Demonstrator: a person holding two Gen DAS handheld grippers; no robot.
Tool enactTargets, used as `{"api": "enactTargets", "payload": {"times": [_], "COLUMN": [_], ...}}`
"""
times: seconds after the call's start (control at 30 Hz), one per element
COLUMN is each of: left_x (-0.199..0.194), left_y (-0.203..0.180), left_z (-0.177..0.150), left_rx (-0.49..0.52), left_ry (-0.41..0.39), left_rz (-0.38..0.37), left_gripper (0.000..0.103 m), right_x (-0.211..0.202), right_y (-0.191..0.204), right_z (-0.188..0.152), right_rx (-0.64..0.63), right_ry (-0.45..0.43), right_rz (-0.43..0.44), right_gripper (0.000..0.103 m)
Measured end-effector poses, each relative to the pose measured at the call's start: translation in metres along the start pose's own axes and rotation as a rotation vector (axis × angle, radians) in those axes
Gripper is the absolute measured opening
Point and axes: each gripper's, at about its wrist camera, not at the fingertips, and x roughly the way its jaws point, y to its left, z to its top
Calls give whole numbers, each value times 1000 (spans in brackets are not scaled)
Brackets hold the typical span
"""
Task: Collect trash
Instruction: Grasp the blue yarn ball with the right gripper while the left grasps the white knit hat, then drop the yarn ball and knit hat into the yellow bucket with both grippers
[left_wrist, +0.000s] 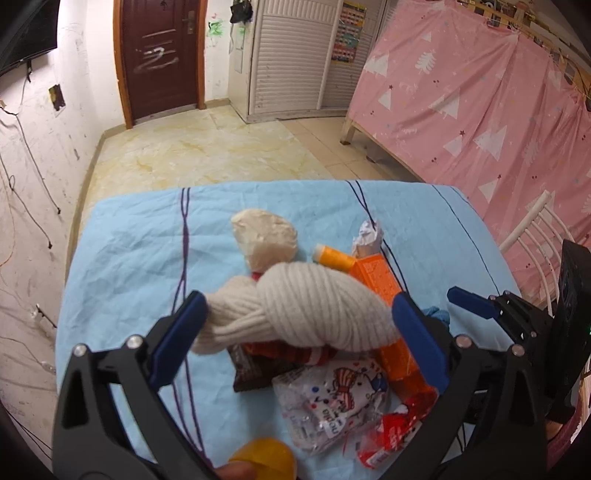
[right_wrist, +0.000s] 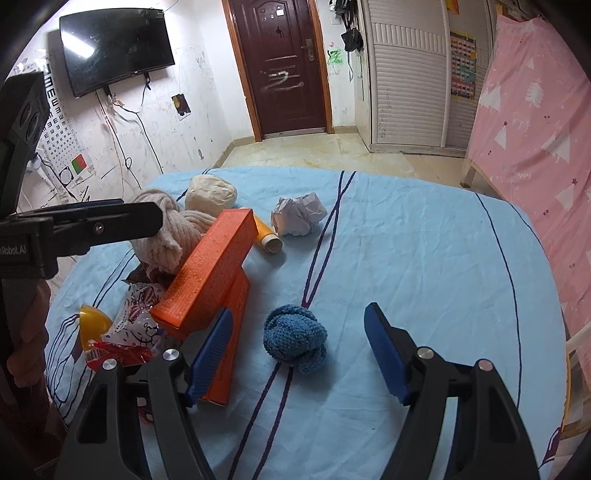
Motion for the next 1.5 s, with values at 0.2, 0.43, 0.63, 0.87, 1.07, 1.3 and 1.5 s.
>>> {"api": "enactTargets", "payload": {"times": [0.2,0.43,0.63,0.87,1.07,1.3,1.5], "left_x": [9,7,3,-13,-37,-48,-50], "left_y": [-8,-20,-16,-19,-31,-59,-91], "left_z": [-3,-10,-14,-10,0,12,17], "left_rx": [23,61,38,32,53,95,141], "left_ry": [12,12,5,-38,-108,-139,-146], "left_rz": [1,-7,-17,2,10,-22,-55], "left_gripper": [89,64,63,62,62,63,63], "right_x": [5,10,10,-2,-20,-40,-59], "right_y": [-4,-11,-9,-13,-19,-30,-55], "right_z": [-1,0,0,1,6,5,1], "right_rx": [10,13,-4,21,34,59,105], "right_ry": [14,46,49,5,-48,-102,-144], "right_rz": [13,22,8,17,10,-9,-37], "right_gripper": [67,34,25,25,25,25,25]}}
